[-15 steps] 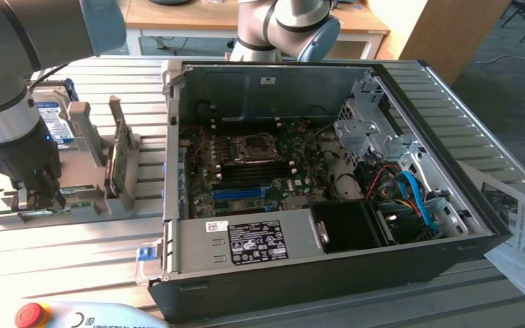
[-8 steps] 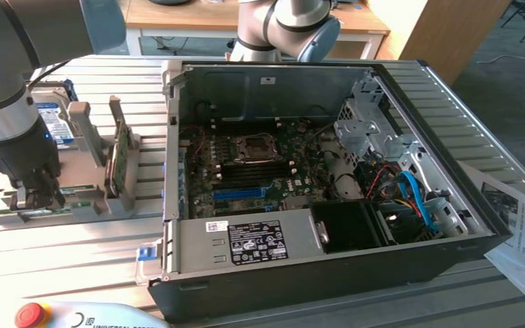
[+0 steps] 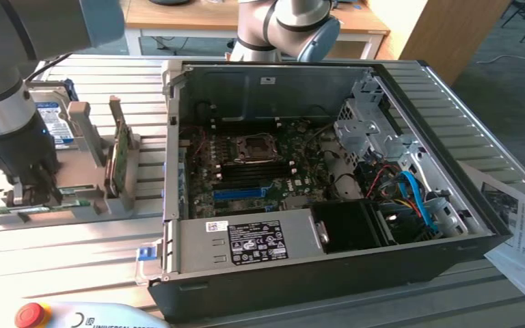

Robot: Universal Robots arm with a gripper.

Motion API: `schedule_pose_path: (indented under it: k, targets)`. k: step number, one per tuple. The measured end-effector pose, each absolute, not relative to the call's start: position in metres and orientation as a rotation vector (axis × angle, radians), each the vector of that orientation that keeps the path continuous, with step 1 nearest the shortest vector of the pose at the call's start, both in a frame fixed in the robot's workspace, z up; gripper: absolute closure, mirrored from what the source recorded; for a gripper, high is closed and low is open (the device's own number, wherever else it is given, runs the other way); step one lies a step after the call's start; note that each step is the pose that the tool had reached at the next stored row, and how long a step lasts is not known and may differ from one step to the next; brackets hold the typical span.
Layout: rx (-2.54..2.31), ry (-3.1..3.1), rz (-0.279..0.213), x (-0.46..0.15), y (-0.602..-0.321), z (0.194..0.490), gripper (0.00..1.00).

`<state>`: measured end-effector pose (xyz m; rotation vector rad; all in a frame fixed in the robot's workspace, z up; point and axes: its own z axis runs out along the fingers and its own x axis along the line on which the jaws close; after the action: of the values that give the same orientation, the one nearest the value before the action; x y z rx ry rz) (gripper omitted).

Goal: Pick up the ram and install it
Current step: 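Pick up the ram and move it above insertion slot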

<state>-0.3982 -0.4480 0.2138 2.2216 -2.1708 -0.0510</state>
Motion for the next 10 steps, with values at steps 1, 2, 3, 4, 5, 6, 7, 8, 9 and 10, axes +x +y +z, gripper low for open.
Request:
schedule_pose_path:
  k: [1,2,3,4,5,6,7,8,9,10]
  targets:
    - [2.222,-2.171,-0.051,-0.398,-0.448,0.215,0.88]
    - [2.221,-2.171,-0.051,-0.398,-0.448,0.217,0.88]
    - [2.221,-2.170,-0.052,-0.398,-0.448,0.219,0.88]
    - [2.221,-2.170,-0.052,-0.398,-0.448,0.221,0.88]
    - [2.221,-2.170,-0.052,-0.398,-0.448,0.223,0.88]
    - [2.220,-2.170,-0.052,-0.398,-0.448,0.224,0.88]
    - [2.220,-2.169,-0.053,-0.398,-0.448,0.226,0.88]
    - [2.220,-2.169,-0.053,-0.398,-0.448,0.228,0.88]
    - [2.220,-2.169,-0.053,-0.398,-0.448,0.230,0.88]
    - [2.219,-2.168,-0.053,-0.398,-0.448,0.232,0.88]
